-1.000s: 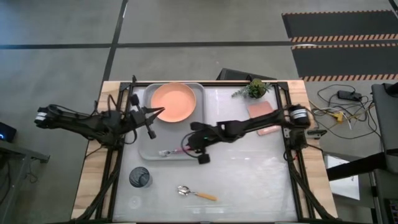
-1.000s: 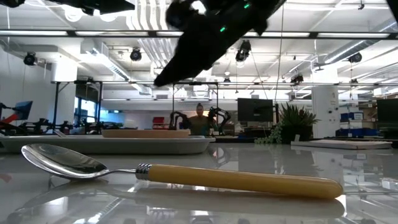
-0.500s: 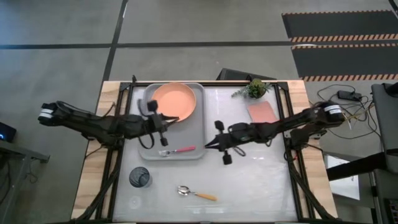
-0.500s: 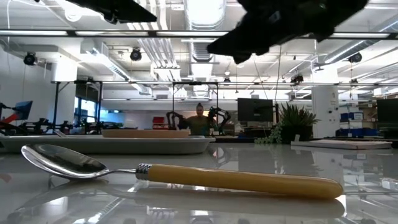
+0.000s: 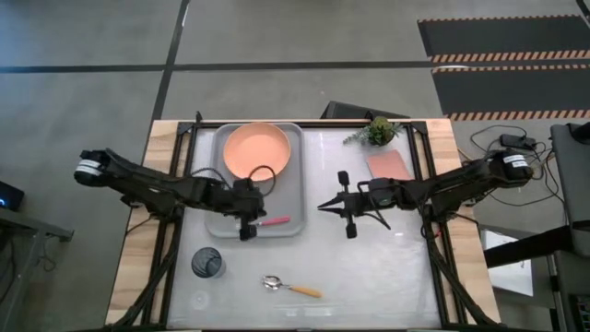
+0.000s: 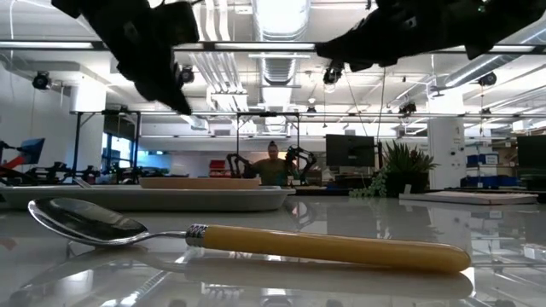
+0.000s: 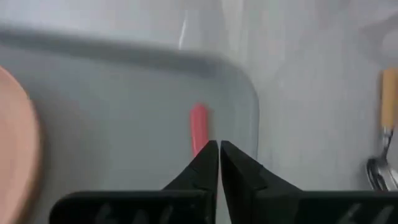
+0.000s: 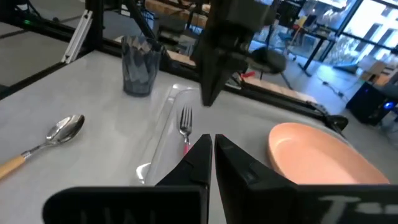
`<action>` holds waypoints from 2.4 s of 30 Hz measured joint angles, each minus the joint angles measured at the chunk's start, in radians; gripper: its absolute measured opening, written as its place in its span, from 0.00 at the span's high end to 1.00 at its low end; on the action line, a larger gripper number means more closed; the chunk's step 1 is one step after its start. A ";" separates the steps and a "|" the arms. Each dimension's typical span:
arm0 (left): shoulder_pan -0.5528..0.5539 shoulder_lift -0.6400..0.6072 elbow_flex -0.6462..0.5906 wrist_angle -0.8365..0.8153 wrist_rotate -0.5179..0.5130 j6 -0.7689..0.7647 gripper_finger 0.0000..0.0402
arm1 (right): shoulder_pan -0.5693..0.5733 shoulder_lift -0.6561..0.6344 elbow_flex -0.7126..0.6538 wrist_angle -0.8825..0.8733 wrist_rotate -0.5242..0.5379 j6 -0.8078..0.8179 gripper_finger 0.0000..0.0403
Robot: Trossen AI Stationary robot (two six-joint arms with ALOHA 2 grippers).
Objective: Pick and place plate/cup/fork/spoon on tray
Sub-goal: Put the pink fork on the gray serving tray to the left of the orange plate
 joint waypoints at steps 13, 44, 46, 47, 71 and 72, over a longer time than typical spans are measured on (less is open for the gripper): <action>0.033 0.272 0.079 -0.095 0.091 -0.030 1.00 | 0.000 -0.016 -0.018 -0.005 -0.001 -0.009 0.98; 0.047 0.383 -0.004 0.125 0.021 0.052 0.64 | 0.000 -0.015 -0.020 -0.054 0.024 0.014 0.98; 0.047 0.392 -0.003 0.126 0.020 0.052 0.64 | 0.000 -0.015 -0.020 -0.057 0.025 0.021 0.98; 0.047 0.393 -0.003 0.125 0.020 0.052 0.64 | 0.000 -0.015 -0.020 -0.058 0.025 0.021 0.98; 0.057 0.310 0.007 0.040 0.024 0.205 0.91 | 0.000 -0.015 -0.020 -0.073 0.026 0.021 0.98; 0.059 0.295 0.011 0.027 0.012 0.210 0.91 | 0.000 -0.015 -0.020 -0.073 0.026 0.021 0.98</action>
